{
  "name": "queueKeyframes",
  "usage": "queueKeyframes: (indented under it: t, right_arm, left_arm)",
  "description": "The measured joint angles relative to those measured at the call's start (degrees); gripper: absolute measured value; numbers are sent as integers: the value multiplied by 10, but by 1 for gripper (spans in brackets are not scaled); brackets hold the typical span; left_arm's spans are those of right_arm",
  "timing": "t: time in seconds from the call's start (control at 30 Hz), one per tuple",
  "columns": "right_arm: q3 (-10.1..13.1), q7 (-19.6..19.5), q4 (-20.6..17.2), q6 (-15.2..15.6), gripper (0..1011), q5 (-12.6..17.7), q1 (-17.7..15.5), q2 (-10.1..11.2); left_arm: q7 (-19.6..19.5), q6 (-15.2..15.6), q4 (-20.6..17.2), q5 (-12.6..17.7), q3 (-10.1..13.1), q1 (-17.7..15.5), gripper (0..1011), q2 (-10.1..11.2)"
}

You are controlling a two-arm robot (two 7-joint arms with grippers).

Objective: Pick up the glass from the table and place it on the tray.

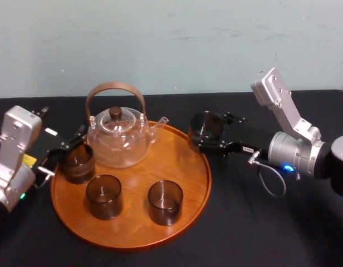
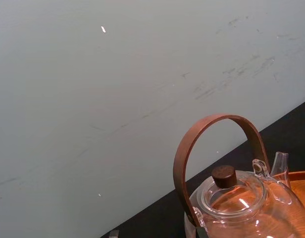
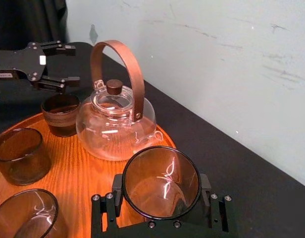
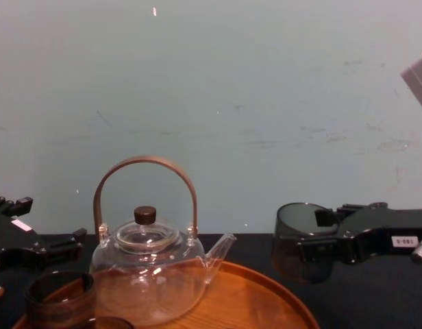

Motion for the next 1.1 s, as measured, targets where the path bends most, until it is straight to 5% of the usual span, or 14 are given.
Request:
queueKeyframes:
  t: [1.1]
  right_arm:
    - [-61, 18, 15, -20, 903, 19, 20, 9]
  left_arm:
    - [0, 0, 0, 0, 0, 0, 1001, 0]
